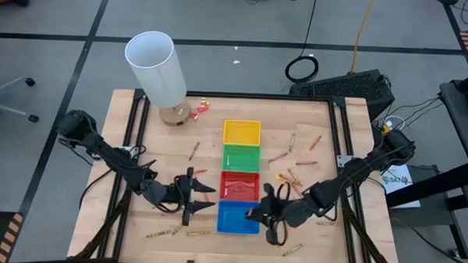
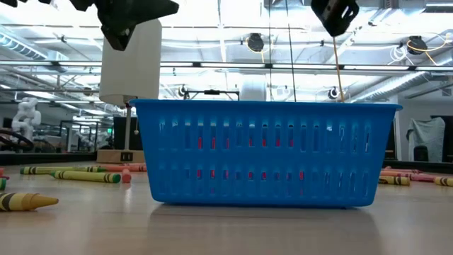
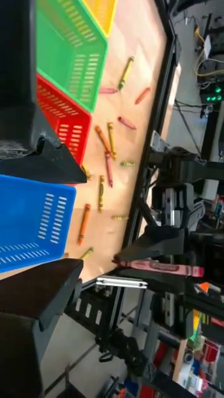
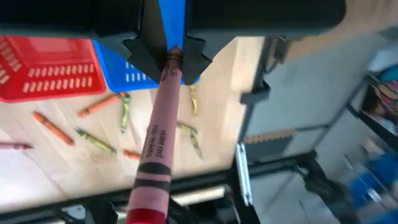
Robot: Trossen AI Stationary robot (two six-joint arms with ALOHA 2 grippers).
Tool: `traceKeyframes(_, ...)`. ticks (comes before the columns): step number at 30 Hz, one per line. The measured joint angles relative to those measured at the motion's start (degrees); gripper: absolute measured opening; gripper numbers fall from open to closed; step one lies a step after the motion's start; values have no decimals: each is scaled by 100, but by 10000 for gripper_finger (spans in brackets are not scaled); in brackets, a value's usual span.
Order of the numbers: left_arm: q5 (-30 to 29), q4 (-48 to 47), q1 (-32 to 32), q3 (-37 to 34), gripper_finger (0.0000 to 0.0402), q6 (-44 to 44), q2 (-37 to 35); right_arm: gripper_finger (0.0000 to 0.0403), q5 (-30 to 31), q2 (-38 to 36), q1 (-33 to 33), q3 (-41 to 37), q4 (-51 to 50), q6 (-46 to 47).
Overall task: Sort crayons
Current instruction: Put the red crayon into the blue bin
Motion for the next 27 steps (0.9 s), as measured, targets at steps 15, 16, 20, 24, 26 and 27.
traceKeyframes(15, -483, 378, -100, 4, 206, -303, 469, 15, -32, 1030, -97, 1053, -1955, 556)
traceKeyframes(16, -543, 429, -106, 6, 206, -302, 475, 16, -37, 1072, -97, 1052, -1960, 556)
traceKeyframes(20, -775, 376, -168, 4, 206, -299, 513, 22, -171, 1218, -96, 1053, -2149, 484)
traceKeyframes(24, -804, 403, -168, 4, 206, -299, 506, 29, -167, 1346, -95, 1051, -2176, 300)
traceKeyframes(26, -808, 408, -168, 7, 206, -299, 506, 33, -159, 1358, -95, 1051, -2233, 248)
traceKeyframes(27, -810, 406, -166, 7, 206, -299, 506, 35, -161, 1365, -95, 1051, -2285, 233)
